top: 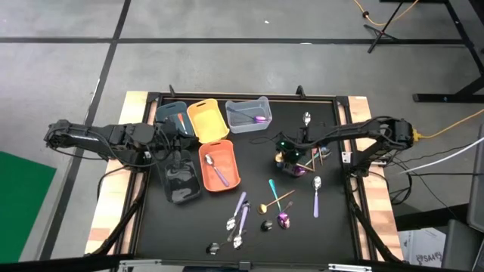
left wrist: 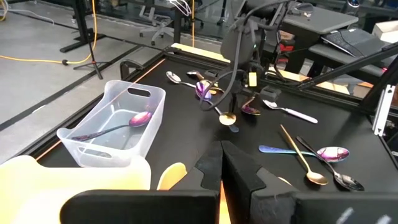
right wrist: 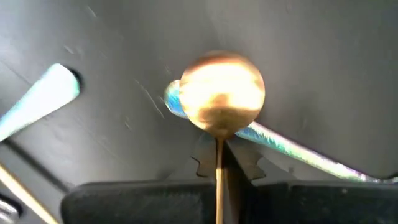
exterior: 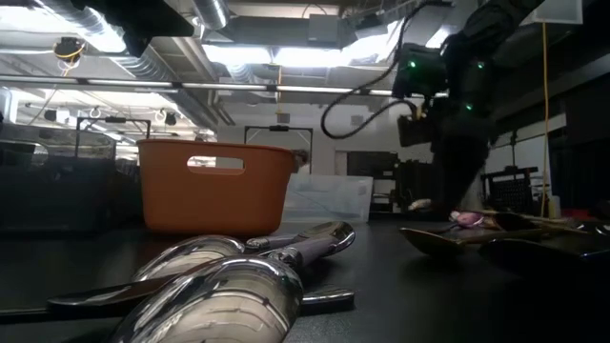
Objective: Sort silverware by color (type)
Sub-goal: Put the gold spoon into the yellow bin
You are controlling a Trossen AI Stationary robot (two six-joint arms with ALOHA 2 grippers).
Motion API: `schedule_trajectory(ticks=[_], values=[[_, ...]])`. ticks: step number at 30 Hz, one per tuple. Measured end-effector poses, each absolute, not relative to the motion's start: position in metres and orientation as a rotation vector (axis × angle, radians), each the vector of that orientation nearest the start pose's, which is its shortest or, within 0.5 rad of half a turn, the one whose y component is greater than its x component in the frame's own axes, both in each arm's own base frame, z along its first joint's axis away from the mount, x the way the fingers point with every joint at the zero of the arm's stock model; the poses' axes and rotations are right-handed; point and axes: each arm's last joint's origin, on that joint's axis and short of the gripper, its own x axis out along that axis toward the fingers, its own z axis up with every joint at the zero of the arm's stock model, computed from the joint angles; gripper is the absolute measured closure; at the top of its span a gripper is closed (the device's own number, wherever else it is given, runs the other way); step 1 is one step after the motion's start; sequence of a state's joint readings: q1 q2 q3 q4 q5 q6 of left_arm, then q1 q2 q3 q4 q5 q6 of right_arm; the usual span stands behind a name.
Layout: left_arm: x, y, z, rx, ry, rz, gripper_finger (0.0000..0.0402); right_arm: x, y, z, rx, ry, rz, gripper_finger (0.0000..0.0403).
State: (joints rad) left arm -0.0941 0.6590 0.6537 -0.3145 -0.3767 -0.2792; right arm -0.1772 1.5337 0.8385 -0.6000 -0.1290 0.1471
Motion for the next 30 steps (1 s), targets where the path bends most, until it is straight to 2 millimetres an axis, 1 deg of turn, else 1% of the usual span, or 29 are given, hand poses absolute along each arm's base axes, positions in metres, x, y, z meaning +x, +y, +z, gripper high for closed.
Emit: schedule_trajectory(ticks=[11, 17, 22, 30], values=[[0.147, -0.003, 0.294, -0.198, 0.274, 0.323, 0.0401, 0.279, -0.046, 0.201, 0.317, 1.210, -0.104, 0.0401], [0.147, -0.003, 0.294, -0.197, 0.274, 0.323, 0.0401, 0.292, -0.048, 0.223, 0.280, 1.125, -0.082, 0.0401], [0.147, -0.003, 0.294, -0.197, 0.274, 0.323, 0.0401, 0.306, -0.050, 0.239, 0.252, 0.979, -0.071, 0.0401], [0.147, -0.003, 0.294, -0.198, 0.273, 0.323, 0.0401, 0.326, -0.054, 0.257, 0.210, 0.701, -0.059, 0.0401]])
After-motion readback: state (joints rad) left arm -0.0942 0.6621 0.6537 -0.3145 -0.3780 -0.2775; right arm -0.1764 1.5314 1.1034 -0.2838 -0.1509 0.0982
